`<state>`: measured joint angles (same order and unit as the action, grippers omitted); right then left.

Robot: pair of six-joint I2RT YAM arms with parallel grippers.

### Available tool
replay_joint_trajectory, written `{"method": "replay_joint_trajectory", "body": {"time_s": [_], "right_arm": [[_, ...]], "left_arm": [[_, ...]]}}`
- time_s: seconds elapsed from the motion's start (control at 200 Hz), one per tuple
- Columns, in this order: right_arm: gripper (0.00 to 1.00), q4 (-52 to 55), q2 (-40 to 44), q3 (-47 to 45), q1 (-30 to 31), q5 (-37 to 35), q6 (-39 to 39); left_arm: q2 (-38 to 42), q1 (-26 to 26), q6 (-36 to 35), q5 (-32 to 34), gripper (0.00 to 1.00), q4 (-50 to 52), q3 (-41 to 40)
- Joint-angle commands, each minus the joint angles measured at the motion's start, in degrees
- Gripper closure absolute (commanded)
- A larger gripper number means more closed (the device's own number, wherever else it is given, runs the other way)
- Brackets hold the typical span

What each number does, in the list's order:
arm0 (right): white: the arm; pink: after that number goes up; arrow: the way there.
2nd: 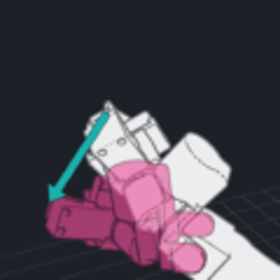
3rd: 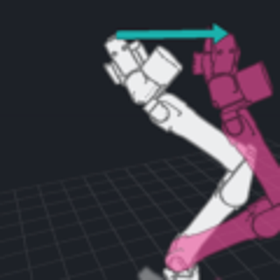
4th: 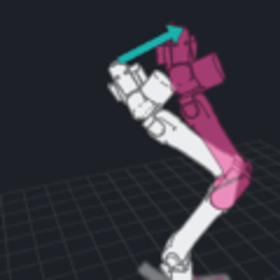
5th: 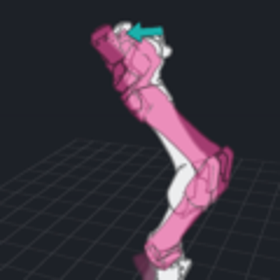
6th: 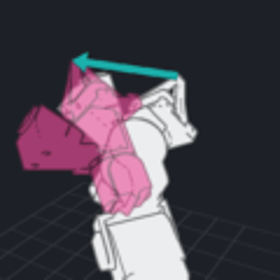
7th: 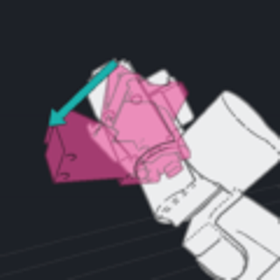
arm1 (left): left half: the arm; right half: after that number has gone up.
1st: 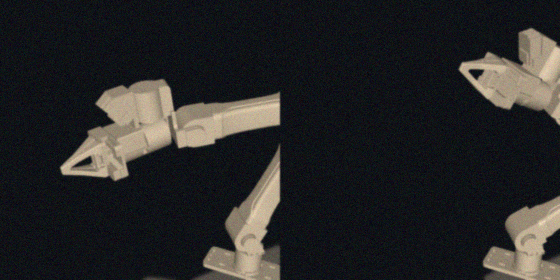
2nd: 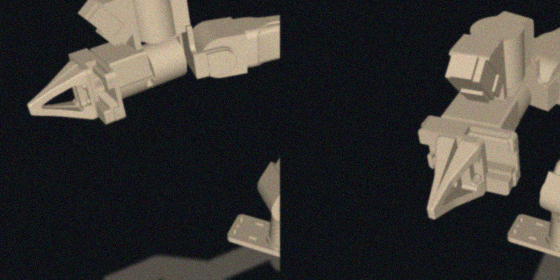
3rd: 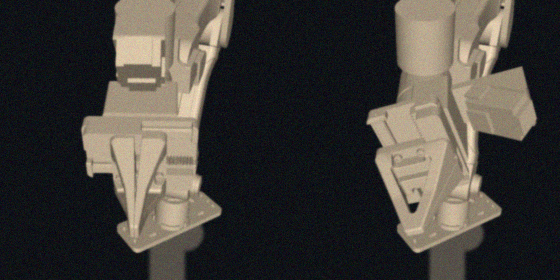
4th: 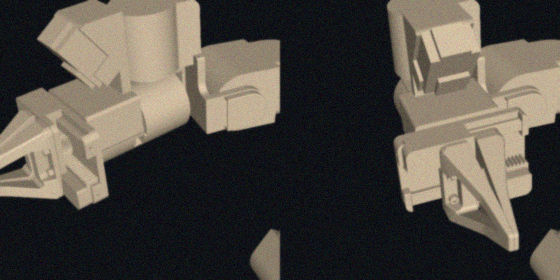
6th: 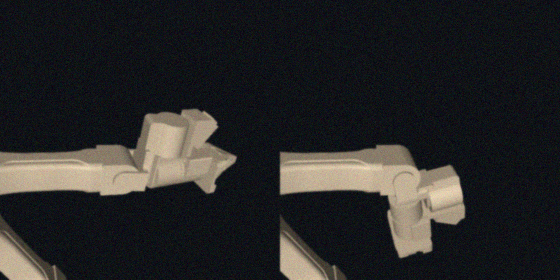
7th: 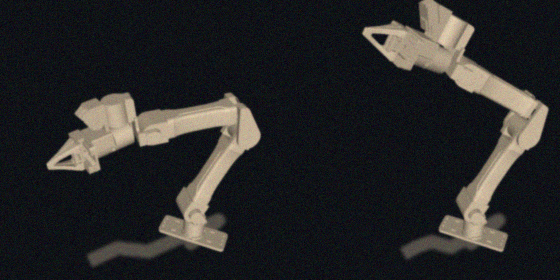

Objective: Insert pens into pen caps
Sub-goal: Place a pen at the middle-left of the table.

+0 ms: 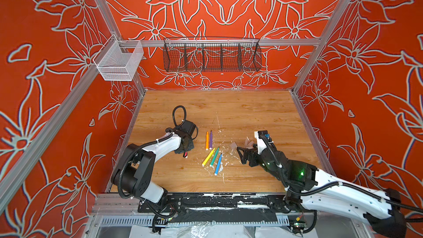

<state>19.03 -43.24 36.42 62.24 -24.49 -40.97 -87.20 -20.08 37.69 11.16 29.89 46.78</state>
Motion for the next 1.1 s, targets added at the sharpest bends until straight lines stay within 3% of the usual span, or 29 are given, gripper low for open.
{"method": "replay_joint_trajectory", "body": {"time_s": [0.0,0.155,0.275,0.445,0.62,0.636,0.666,0.701,0.861,1.091], "right_arm": [[0.03,-1.0,1.0,-0.9,-0.3,0.5,-1.2],[0.02,-0.7,2.5,-1.0,-0.3,0.3,-0.9],[0.02,-0.4,3.8,-1.2,-0.3,0.1,-0.6],[0.02,-0.8,4.1,-1.4,-0.3,-0.6,-0.5],[0.02,-2.0,2.3,-0.8,-0.3,0.1,0.0],[0.03,-2.0,2.0,-0.8,-0.3,0.2,0.1],[0.02,-2.2,1.6,-0.7,-0.3,0.3,0.2],[0.03,-2.4,1.1,-0.6,-0.3,0.5,0.2],[0.03,-3.5,-0.7,-0.7,-0.3,0.7,0.3],[0.03,-3.4,-1.7,-1.1,-0.5,0.5,0.4]], "left_arm": [[-1.3,0.4,0.9,0.1,0.73,0.0,-0.7],[-0.8,0.3,2.0,0.9,0.71,1.4,-0.2],[1.1,0.3,4.7,5.4,0.38,9.4,4.3],[4.1,0.3,2.6,8.4,0.38,16.5,11.4],[6.4,0.3,-1.0,0.5,0.41,16.4,11.5],[6.5,0.3,-1.2,-0.3,0.36,16.6,11.8],[6.9,0.1,-1.5,-1.4,0.11,16.8,12.1],[7.5,-0.7,-1.4,-1.4,0.03,17.1,12.4],[7.9,-5.3,-1.9,-0.5,0.07,14.5,12.8],[-3.9,-11.5,-3.2,-2.3,0.22,12.2,18.4]]}}
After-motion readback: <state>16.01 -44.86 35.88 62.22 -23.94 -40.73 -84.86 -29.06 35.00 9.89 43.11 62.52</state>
